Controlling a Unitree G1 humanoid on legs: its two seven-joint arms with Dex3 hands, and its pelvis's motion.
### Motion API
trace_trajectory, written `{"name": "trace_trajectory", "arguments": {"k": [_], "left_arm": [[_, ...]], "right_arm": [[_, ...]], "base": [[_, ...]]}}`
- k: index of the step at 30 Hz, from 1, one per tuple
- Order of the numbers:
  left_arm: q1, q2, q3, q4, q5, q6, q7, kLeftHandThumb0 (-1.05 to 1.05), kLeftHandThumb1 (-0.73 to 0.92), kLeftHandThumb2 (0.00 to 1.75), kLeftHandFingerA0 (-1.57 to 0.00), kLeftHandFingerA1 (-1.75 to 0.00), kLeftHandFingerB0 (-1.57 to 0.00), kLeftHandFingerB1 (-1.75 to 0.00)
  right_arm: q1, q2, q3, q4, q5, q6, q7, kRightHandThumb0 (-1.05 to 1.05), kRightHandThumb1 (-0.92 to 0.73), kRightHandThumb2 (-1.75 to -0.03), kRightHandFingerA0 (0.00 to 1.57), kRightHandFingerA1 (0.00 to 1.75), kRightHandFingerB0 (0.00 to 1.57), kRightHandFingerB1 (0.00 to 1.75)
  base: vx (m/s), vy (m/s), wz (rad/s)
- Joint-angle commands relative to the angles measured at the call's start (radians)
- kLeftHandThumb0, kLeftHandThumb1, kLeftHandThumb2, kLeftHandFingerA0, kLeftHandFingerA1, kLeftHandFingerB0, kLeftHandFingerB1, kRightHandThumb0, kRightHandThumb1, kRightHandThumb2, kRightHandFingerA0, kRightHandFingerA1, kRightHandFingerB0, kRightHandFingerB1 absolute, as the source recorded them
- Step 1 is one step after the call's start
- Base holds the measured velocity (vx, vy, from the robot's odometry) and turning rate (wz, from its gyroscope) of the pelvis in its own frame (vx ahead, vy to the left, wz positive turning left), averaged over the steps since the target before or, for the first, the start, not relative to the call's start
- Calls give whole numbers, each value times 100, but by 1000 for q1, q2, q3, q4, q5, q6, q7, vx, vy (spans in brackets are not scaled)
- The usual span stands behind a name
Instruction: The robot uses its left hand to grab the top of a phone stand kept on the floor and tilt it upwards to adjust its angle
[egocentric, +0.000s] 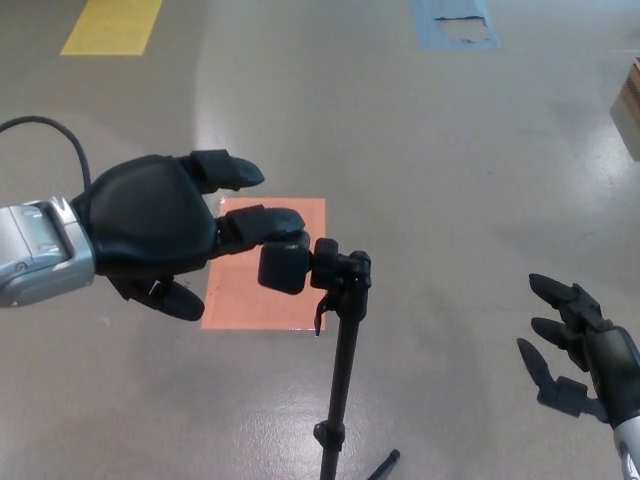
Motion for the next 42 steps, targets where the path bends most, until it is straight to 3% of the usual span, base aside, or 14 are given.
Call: {"name": "trace_trajectory", "arguments": {"k": [1, 2, 3, 6, 7, 8, 10, 13, 14, 16, 18, 19, 24, 42], "left_arm": [[19, 3, -7, -4, 7, 5, -22, -85, 67, 104, -8, -27, 0, -17], [19, 3, -6, -1, 7, 4, -20, -85, 67, 104, -8, -27, 0, -17], [17, 2, -7, 3, 6, 3, -22, -85, 84, 66, -8, -24, 0, -14], [16, 2, -10, 5, 10, 4, -30, -88, 69, 106, -12, -24, 0, -14], [17, 2, -11, 6, 10, 4, -31, -85, 84, 66, -8, -24, 0, -15], [17, 2, -12, 7, 11, 4, -31, -85, 66, 104, -7, -26, 0, -17], [18, 3, -12, 7, 11, 4, -31, -85, 66, 104, -8, -26, 0, -17], [20, 5, -11, 7, 7, 5, -38, -84, 66, 104, -7, -26, 0, -17], [19, 6, -10, 7, -1, 5, -54, -85, 83, 66, -8, -24, 0, -15], [15, 7, -10, 9, 1, 2, -54, -84, 65, 103, -7, -26, 0, -17], [10, 6, -10, 15, 3, 2, -56, -85, 84, 66, -8, -25, 0, -14], [9, 6, -10, 19, 5, 0, -50, -85, 66, 104, -7, -27, 0, -17], [7, 8, -7, 26, 8, -3, -37, -91, 71, 80, -11, -24, -2, -13], [-24, -7, 17, 67, 8, 29, 5, -85, 65, 106, -5, -41, -1, -22]], "right_arm": [[-3, -11, -8, -3, 14, 6, 2, -67, -65, -89, 20, 45, 10, 40], [-5, -11, -8, -4, 14, 8, 3, -67, -65, -89, 20, 45, 10, 40], [-8, -13, -6, -1, 10, 5, 0, -68, -65, -90, 21, 46, 11, 40], [-12, -15, -4, 3, 3, 4, -10, -68, -65, -90, 21, 46, 11, 40], [-12, -16, -3, 5, 2, 4, -10, -69, -65, -90, 21, 46, 11, 40], [-12, -16, -3, 4, 2, 4, -8, -67, -65, -89, 20, 46, 10, 40], [-12, -16, -3, 3, 3, 1, -6, -68, -65, -90, 20, 46, 10, 40], [-13, -15, -3, 7, 3, 1, -6, -68, -65, -89, 20, 46, 10, 40], [-14, -14, -2, 7, 3, 3, -5, -68, -65, -90, 20, 46, 10, 40], [-12, -12, -4, 3, 5, 7, -6, -68, -65, -89, 20, 45, 10, 40], [-12, -12, -5, 4, 11, 5, 2, -67, -66, -88, 19, 45, 11, 39], [-13, -10, -6, 5, 12, 4, 4, -63, -80, -63, 27, 36, 15, 29], [-17, -11, -2, 16, 6, -3, -3, -67, -66, -90, 20, 46, 10, 40], [-15, -11, -5, 9, 9, -2, -1, -63, -80, -64, 27, 37, 15, 29]], "base": [[0, 0, 0], [0, 0, 0], [0, 0, 0], [0, 0, 0], [0, 0, 0], [0, 0, 0], [0, 0, 0], [0, 0, 0], [0, 0, 0], [0, 0, 0], [0, 0, 0], [0, 0, 0], [0, 0, 0], [0, 0, 0]]}}
